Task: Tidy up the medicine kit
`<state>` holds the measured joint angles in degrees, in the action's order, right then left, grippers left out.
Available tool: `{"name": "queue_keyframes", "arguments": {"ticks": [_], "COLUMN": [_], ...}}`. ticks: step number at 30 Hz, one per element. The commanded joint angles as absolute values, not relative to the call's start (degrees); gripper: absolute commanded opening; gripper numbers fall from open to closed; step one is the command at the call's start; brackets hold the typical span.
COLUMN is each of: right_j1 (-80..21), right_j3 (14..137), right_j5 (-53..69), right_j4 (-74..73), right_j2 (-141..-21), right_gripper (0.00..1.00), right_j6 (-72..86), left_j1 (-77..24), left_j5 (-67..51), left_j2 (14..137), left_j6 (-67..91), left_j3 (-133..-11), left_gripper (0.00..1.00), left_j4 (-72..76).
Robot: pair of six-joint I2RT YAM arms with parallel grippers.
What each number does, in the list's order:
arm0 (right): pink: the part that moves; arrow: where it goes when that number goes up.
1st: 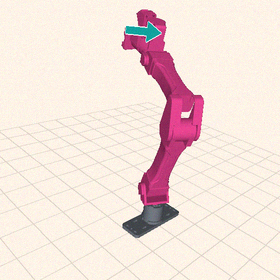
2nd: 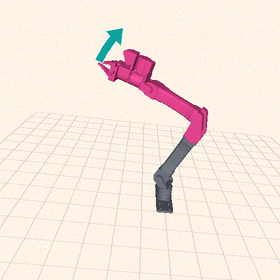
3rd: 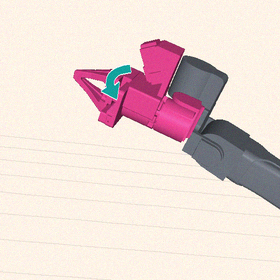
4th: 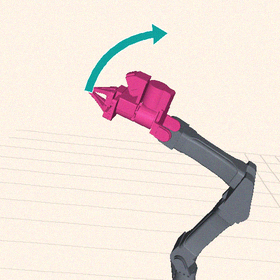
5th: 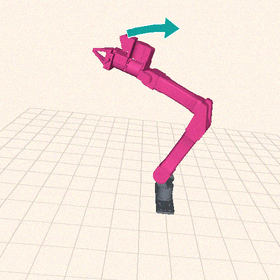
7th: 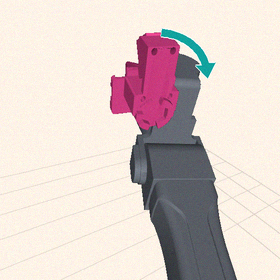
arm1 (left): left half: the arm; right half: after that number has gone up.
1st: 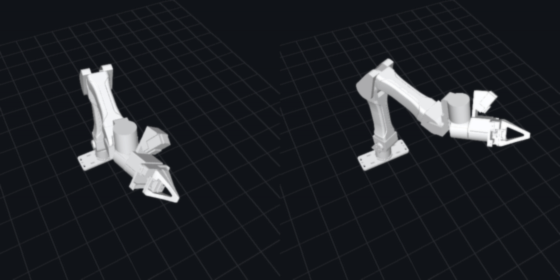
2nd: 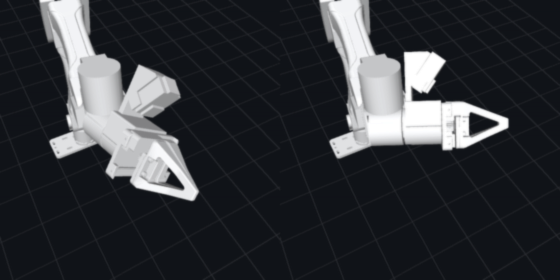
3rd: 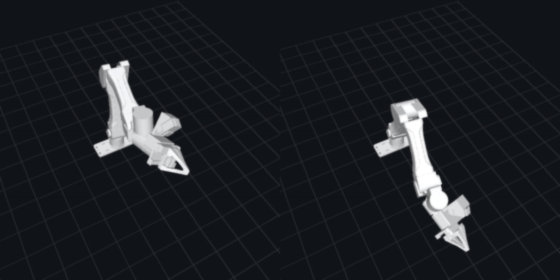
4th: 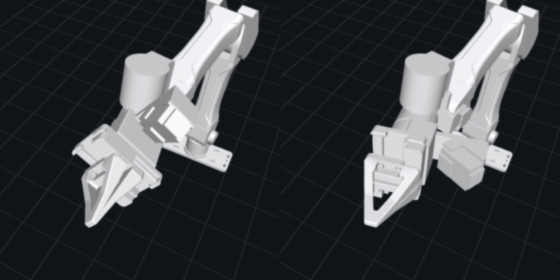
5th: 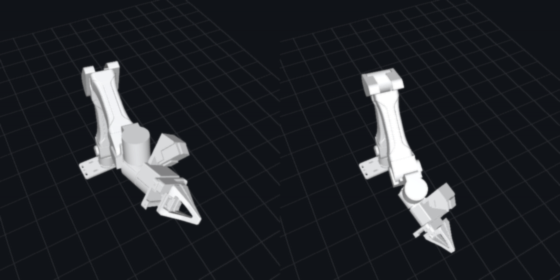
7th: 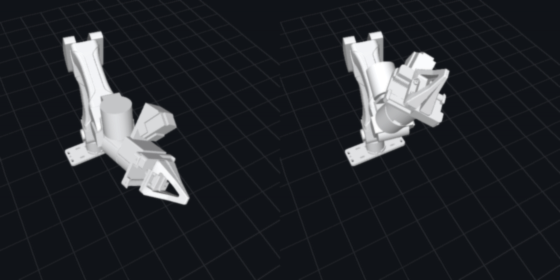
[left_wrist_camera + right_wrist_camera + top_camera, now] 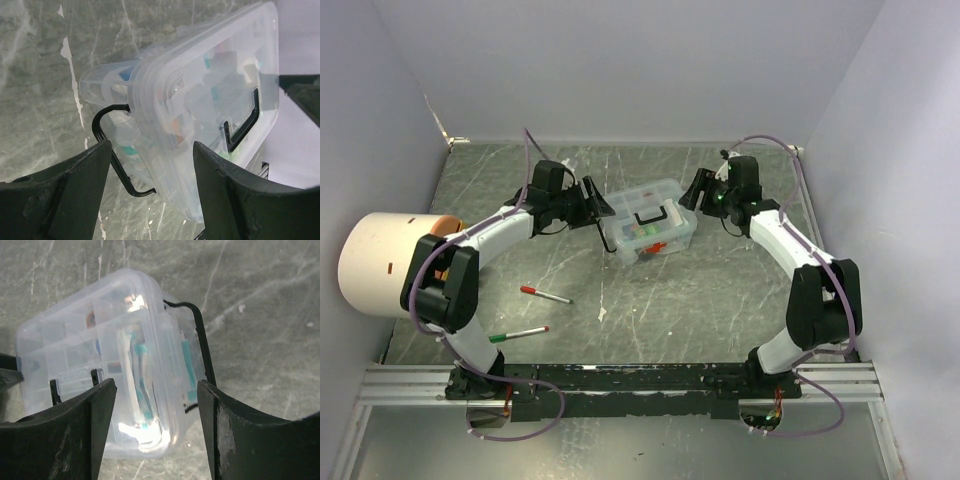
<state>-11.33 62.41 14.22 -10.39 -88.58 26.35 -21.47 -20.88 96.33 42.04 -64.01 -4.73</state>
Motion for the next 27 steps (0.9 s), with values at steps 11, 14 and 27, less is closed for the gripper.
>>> {"name": "queue_keyframes", "arguments": {"ticks": [11,14,27], "right_j1": [-10.69,-10.41,-10.31], "right_j3": [60.79,57.08,37.19], "right_j5": [24.72,26.36,26.95], "right_j4": [1.63,2.75,5.54], "right_j2": [-96.48,-95.16,-79.38], "right_gripper": [0.54,0.46,0.36], "right_j6": [28.36,29.75,37.07], "left_j1": [-22.32,-22.32,-22.48], "left_j5": [-22.22,-22.81,-24.98], "left_j2": [99.51,99.75,98.44], "left_j6": [40.78,40.91,42.12], "left_j3": [-65.04,-64.87,-61.71], "left_gripper": [0.68,0.64,0.62], "left_j4": [-2.97,-2.98,-1.32]}}
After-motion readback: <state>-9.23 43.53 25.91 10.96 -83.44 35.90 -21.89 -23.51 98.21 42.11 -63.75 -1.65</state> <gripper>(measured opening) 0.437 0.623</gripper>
